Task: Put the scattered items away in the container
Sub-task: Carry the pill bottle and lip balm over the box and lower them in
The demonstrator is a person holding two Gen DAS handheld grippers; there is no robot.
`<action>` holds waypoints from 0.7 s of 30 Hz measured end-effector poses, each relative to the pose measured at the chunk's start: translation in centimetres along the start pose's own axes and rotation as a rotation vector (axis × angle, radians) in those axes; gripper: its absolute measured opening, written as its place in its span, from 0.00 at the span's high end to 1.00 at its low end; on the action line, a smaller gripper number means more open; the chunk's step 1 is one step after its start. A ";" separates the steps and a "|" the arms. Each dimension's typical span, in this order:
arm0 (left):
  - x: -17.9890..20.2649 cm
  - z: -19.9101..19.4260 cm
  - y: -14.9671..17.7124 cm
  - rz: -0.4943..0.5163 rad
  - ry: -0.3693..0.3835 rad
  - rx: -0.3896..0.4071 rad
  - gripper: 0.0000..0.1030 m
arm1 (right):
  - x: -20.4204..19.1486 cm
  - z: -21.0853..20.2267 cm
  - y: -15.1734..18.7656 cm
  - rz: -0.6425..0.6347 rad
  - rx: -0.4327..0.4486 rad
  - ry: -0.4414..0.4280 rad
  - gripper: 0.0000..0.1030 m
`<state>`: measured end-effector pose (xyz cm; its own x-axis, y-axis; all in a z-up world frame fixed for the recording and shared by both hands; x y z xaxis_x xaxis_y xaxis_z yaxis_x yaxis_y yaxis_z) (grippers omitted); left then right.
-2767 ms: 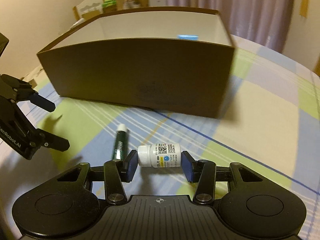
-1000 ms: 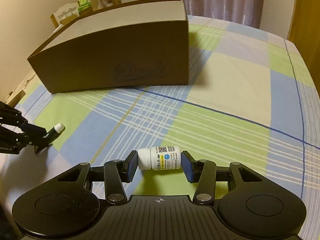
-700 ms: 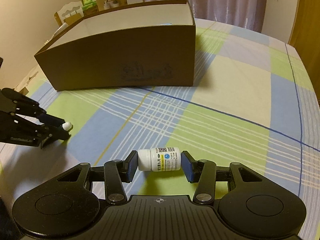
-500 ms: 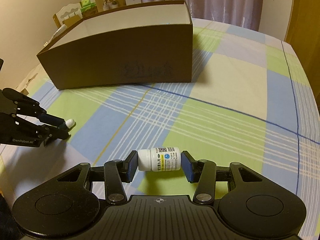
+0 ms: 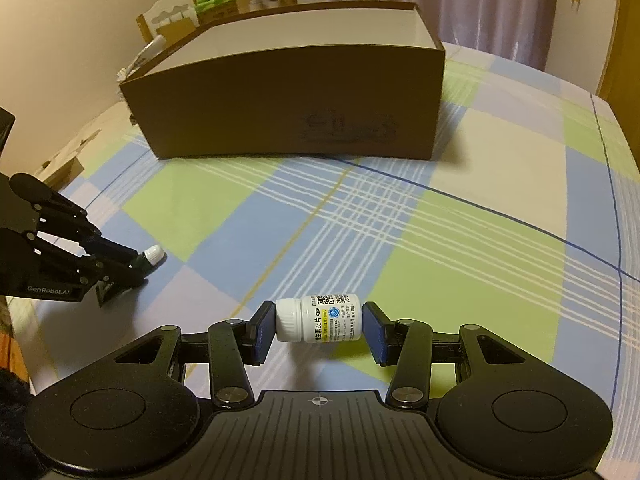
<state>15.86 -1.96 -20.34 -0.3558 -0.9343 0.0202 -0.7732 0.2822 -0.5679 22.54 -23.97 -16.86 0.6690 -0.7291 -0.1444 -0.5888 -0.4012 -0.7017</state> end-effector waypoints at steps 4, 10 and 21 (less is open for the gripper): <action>-0.2 -0.3 0.4 -0.019 -0.017 0.009 0.84 | -0.5 -0.2 0.4 -0.005 -0.007 0.000 0.52; 0.7 -0.4 0.8 0.011 -0.008 0.010 0.87 | -1.0 -0.7 0.5 -0.013 -0.003 -0.007 0.52; -0.3 -3.9 -0.5 0.005 -0.037 0.067 0.87 | -1.9 -0.8 0.0 -0.031 -0.010 -0.020 0.52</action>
Point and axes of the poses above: each gripper's, at about its wrist camera, not at the fingertips, and z roughly the way its jaws point, x to its right, y to its underside, the point moved 8 cm from there along z, roughly the way its jaws point, and after that the axes turned 10 degrees about x, right-handed, at the moved point
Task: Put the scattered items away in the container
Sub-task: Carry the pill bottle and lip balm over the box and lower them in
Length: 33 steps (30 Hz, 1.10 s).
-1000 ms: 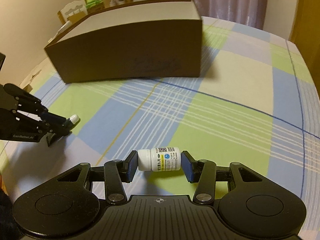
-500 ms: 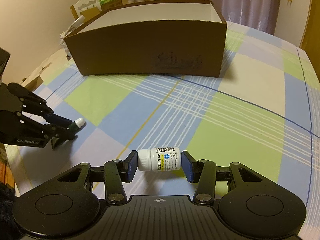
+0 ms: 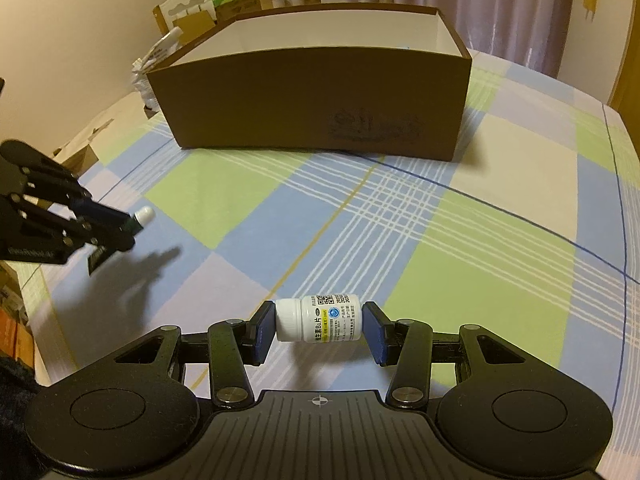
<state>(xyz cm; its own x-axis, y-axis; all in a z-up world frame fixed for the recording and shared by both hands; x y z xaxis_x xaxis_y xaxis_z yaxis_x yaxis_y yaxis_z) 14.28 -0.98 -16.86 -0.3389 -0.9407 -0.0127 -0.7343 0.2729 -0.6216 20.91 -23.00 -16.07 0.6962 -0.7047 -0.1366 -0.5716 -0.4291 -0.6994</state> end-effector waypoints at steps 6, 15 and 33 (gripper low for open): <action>-1.1 -1.0 -1.0 0.006 -0.025 0.021 0.87 | -0.2 0.0 -1.2 -0.008 0.012 -0.008 0.52; -2.3 -2.2 -2.2 -0.004 -0.031 0.059 0.87 | -0.3 -0.2 -4.3 0.037 0.048 -0.057 0.52; -9.8 -5.6 -14.8 0.080 0.005 0.284 0.87 | 2.1 -0.2 -18.3 -0.007 0.218 -0.132 0.52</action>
Point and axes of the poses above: each gripper's, at about its wrist camera, not at the fingertips, and z roughly the way its jaws point, x to its right, y to its underside, the point moved 8 cm from there along z, roughly the way its jaws point, and after that the axes turned 10 degrees about x, right-handed, at the moved point
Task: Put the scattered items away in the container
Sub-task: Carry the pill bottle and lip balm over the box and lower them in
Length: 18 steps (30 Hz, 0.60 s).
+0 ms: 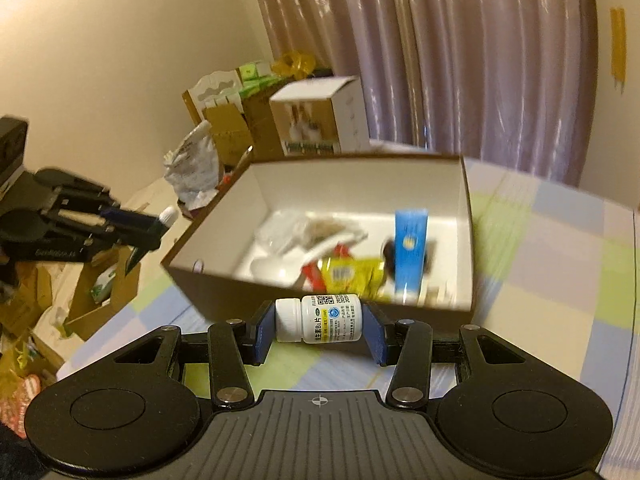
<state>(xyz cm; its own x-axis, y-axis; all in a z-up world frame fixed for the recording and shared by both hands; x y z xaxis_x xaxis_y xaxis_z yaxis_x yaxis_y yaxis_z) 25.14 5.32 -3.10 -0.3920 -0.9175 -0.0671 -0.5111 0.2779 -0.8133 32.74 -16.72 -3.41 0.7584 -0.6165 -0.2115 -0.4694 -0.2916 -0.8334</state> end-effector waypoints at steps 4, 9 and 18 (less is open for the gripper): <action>-2.4 2.4 -1.5 0.042 0.021 -0.008 0.87 | 0.6 2.0 -1.7 -0.025 -0.004 -0.005 0.52; -3.9 6.4 -1.3 0.037 0.118 -0.070 0.87 | 1.3 5.1 -3.1 -0.037 -0.041 -0.027 0.52; -4.8 11.9 1.3 0.148 0.272 -0.287 0.87 | 3.1 10.4 -2.9 -0.053 -0.164 -0.038 0.52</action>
Point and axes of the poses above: each gripper's, at about its wrist camera, not at the fingertips, and z roughly the way its jaws point, x to its right, y to its underside, the point moved 8 cm from there along z, roughly the way its jaws point, and after that the axes turned 10 degrees about x, right-handed, at the moved point
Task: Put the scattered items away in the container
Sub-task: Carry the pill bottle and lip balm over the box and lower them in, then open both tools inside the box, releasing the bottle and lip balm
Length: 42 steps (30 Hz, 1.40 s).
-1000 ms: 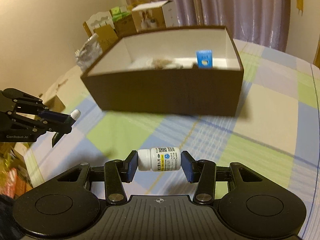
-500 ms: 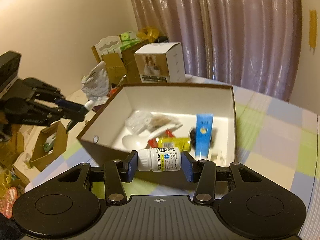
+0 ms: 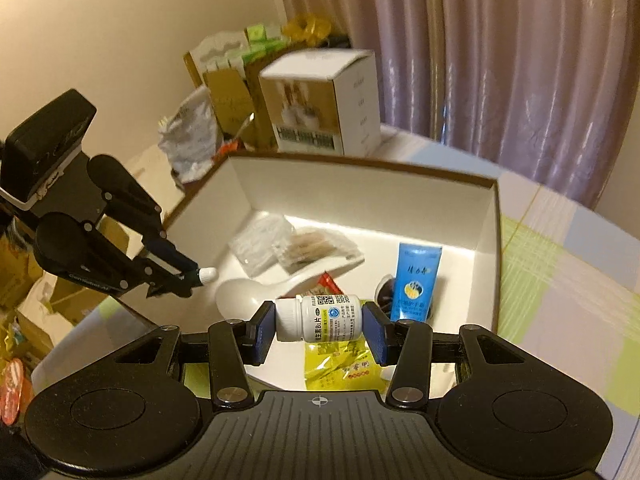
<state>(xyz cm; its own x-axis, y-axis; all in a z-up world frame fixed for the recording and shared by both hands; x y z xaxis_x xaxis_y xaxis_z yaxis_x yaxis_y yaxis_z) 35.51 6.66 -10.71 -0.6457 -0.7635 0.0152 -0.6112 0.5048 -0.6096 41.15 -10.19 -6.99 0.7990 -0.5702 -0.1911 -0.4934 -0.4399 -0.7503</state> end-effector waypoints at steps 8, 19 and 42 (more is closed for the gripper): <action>-0.2 3.7 3.2 0.078 0.125 -0.220 0.87 | 1.1 3.5 1.4 0.037 -0.129 -0.024 0.52; -0.4 4.3 3.1 0.066 0.169 -0.276 0.79 | 0.6 6.3 3.3 0.162 -0.290 -0.070 0.52; -1.1 4.4 3.2 0.010 0.104 -0.313 0.73 | -1.9 9.3 4.6 0.222 -0.425 -0.034 0.04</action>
<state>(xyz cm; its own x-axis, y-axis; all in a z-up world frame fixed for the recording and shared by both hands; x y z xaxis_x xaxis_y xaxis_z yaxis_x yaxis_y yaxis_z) 36.25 7.32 -16.12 -0.6856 -0.7209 0.1014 -0.7055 0.6236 -0.3368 40.60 -4.67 -15.96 0.6655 -0.6627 -0.3435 -0.7447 -0.5587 -0.3651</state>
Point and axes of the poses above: each gripper's, at about its wrist camera, not at the fingertips, and z roughly the way its jaws point, x to its right, y to its underside, the point moved 8 cm from there along z, roughly the way its jaws point, and after that the axes turned 10 degrees about x, right-handed, at the moved point
